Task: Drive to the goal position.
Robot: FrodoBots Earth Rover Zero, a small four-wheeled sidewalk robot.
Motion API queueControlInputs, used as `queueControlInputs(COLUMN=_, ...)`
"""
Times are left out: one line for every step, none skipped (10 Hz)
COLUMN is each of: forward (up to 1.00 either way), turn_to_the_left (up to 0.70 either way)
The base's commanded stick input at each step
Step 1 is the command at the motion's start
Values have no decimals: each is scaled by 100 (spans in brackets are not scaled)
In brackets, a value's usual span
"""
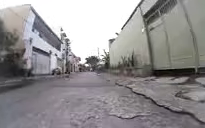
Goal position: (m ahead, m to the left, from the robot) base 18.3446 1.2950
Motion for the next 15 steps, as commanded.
queueControlInputs(forward=92, turn_to_the_left=0)
queueControlInputs(forward=92, turn_to_the_left=0)
queueControlInputs(forward=93, turn_to_the_left=0)
queueControlInputs(forward=92, turn_to_the_left=0)
queueControlInputs(forward=92, turn_to_the_left=0)
queueControlInputs(forward=92, turn_to_the_left=0)
queueControlInputs(forward=92, turn_to_the_left=0)
queueControlInputs(forward=95, turn_to_the_left=3)
queueControlInputs(forward=95, turn_to_the_left=12)
queueControlInputs(forward=95, turn_to_the_left=17)
queueControlInputs(forward=96, turn_to_the_left=12)
queueControlInputs(forward=96, turn_to_the_left=0)
queueControlInputs(forward=96, turn_to_the_left=0)
queueControlInputs(forward=97, turn_to_the_left=0)
queueControlInputs(forward=96, turn_to_the_left=0)
